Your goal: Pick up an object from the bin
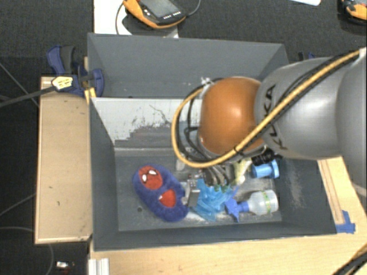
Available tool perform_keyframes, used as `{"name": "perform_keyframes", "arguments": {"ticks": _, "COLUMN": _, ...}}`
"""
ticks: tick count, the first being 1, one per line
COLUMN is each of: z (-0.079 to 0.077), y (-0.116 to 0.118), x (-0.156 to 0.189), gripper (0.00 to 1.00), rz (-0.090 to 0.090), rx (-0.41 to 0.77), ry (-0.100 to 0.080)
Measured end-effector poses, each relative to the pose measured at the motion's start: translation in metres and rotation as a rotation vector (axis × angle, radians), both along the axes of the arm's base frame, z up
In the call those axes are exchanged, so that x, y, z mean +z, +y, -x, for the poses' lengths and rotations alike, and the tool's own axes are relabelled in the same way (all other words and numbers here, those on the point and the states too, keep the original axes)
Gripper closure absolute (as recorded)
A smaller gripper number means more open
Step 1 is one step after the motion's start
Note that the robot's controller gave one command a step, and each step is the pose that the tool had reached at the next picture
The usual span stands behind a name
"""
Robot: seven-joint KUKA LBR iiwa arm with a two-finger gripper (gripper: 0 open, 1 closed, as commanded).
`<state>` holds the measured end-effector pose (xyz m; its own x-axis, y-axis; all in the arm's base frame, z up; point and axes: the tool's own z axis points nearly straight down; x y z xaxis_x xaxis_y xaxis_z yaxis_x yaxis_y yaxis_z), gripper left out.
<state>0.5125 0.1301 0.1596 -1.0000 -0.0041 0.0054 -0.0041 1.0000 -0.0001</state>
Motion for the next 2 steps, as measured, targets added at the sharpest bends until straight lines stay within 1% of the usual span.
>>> {"name": "perform_keyframes", "arguments": {"ticks": 1, "z": -0.002, "y": -0.001, "x": 0.004, "gripper": 0.00, "rz": -0.001, "rx": -0.005, "ry": -0.007}}
{"name": "perform_keyframes", "arguments": {"ticks": 2, "z": 0.013, "y": 0.020, "x": -0.032, "gripper": 0.00, "rz": -0.002, "rx": 0.162, "ry": -0.011}}
